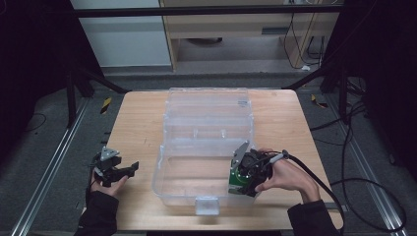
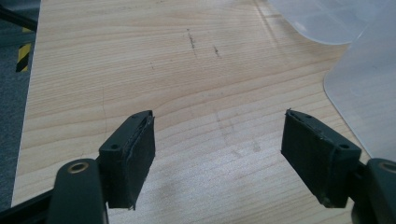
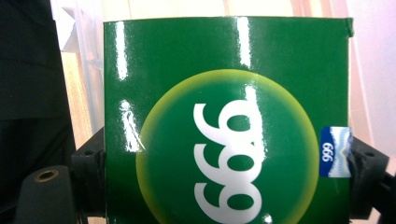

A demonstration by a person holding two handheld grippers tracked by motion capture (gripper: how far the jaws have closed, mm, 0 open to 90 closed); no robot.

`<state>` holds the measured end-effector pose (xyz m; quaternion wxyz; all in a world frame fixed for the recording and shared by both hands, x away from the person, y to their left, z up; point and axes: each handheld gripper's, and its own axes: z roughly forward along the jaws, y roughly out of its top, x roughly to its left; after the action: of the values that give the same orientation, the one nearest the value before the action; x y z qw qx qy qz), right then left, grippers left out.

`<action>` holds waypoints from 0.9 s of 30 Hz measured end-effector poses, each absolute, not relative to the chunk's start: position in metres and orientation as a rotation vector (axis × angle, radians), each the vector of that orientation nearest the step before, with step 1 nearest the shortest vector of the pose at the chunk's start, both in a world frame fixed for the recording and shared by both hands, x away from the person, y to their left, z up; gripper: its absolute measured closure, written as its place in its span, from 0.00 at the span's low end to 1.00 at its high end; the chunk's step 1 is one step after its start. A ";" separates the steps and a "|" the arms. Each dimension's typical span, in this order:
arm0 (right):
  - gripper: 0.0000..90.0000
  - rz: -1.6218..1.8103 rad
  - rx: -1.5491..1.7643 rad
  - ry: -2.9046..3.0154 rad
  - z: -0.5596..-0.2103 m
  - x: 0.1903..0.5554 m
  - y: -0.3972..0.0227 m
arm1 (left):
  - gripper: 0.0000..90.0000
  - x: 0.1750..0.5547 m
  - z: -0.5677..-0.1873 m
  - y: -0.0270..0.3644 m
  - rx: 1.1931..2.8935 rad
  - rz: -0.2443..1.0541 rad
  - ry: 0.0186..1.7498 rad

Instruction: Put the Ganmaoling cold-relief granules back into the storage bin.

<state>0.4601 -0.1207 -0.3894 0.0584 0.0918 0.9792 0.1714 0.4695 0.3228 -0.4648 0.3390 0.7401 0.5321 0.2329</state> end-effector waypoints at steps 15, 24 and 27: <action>0.15 0.481 0.273 2.977 -0.395 0.463 -0.118 | 0.28 0.469 -0.465 0.323 1.925 0.606 1.384; 0.17 0.588 0.335 2.916 -0.376 0.459 -0.130 | 0.28 0.469 -0.464 0.322 1.926 0.607 1.383; 0.17 0.637 0.351 2.887 -0.368 0.455 -0.135 | 0.28 0.469 -0.464 0.322 1.923 0.607 1.383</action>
<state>0.4554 -0.1353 -0.3684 0.0819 0.1176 0.9664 0.2131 0.4692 0.3216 -0.4643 0.3411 0.7392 0.5318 0.2334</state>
